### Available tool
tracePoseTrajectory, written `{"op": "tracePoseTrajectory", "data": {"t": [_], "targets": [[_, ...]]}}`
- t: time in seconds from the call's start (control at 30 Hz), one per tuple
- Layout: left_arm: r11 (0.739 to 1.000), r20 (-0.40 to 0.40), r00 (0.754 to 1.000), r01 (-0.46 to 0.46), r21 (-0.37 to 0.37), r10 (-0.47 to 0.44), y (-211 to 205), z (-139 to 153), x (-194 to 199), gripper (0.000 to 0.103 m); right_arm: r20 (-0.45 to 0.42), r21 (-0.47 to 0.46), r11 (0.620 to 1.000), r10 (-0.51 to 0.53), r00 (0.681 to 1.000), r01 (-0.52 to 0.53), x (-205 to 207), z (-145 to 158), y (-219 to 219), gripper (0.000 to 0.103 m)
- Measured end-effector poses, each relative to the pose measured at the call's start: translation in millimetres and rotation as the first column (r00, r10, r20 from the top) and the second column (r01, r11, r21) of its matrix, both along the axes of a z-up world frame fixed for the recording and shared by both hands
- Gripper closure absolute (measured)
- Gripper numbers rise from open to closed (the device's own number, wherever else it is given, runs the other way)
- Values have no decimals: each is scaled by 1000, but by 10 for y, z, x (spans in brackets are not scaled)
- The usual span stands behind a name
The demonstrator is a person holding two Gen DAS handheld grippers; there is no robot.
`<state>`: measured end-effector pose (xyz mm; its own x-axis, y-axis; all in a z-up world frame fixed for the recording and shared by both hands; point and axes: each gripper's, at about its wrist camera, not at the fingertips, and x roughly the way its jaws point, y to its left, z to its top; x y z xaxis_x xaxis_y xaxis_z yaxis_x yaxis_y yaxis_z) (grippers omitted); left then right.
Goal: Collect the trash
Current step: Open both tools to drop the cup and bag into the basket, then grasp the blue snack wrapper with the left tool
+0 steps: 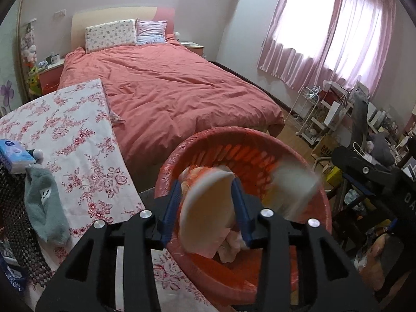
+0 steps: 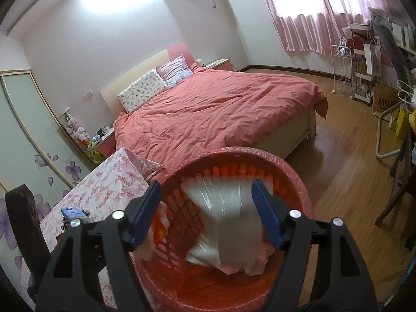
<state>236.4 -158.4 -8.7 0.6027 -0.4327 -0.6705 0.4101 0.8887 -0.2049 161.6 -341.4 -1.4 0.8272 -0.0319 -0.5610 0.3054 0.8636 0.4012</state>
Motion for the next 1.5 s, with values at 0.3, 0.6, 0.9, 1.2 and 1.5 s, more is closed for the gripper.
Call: {"op": "tracePoseTrajectory", "data": {"t": [0.3, 0.6, 0.9, 1.2, 1.5], "targets": [[1000, 10, 1000, 14, -14, -14, 27, 72, -20, 53, 1, -1, 1000, -15, 1000, 15, -63, 13, -24, 29], [999, 54, 997, -54, 7, 53, 386, 233, -153, 45, -4, -47, 999, 8, 1000, -8, -126, 111, 187, 29], [985, 114, 981, -166, 47, 160, 1115, 363, -436, 42, 0, -122, 987, 101, 995, -101, -183, 246, 815, 29], [956, 119, 955, -283, 78, 273, 2055, 247, -677, 42, -23, -199, 948, 250, 968, -249, -217, 246, 1733, 29], [957, 52, 965, -263, 119, 259, 2352, -97, -718, 42, -85, -183, 922, 331, 940, -342, -255, 47, 2277, 29]]}}
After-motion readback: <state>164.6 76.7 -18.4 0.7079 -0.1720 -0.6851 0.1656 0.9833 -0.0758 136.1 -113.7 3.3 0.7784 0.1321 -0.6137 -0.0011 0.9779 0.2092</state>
